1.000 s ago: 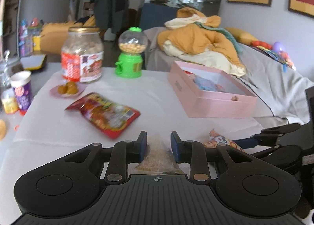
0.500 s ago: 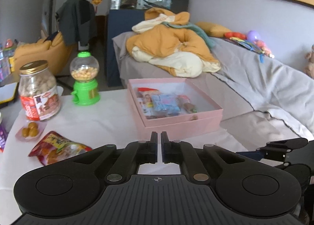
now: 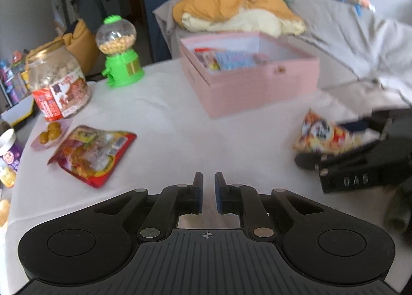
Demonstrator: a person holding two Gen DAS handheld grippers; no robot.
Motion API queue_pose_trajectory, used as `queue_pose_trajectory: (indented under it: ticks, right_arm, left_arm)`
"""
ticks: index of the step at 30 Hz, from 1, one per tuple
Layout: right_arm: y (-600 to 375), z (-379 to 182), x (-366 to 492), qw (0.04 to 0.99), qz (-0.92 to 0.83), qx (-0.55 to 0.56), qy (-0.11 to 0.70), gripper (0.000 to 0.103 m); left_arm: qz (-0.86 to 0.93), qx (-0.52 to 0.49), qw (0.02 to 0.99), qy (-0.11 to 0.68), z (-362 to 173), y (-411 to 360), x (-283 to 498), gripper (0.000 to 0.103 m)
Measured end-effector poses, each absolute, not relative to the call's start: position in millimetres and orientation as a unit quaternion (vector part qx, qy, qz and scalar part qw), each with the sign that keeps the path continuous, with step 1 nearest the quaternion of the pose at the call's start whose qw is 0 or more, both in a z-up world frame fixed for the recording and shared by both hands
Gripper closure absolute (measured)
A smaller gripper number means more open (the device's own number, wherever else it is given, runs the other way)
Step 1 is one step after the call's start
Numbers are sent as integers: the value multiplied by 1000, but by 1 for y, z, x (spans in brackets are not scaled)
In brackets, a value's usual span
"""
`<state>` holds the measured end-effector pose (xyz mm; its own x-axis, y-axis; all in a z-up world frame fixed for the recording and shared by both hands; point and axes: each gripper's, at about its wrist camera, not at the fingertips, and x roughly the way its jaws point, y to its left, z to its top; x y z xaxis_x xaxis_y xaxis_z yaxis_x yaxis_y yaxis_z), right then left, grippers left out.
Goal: Organize snacks
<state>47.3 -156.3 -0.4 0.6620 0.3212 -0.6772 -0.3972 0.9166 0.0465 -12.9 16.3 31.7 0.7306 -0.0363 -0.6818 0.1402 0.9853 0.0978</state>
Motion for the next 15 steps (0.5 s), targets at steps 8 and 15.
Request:
queue_pose_trajectory:
  ticks: [8,15]
  right_arm:
    - [-159,-2,48,912,193,-47,359,13]
    - [-158,-2,47,912,193,-47,358,13]
  left_arm:
    - [-12,79,931,356,19,30,-15,77]
    - [-28,-61,937,343,41,68,-23,79]
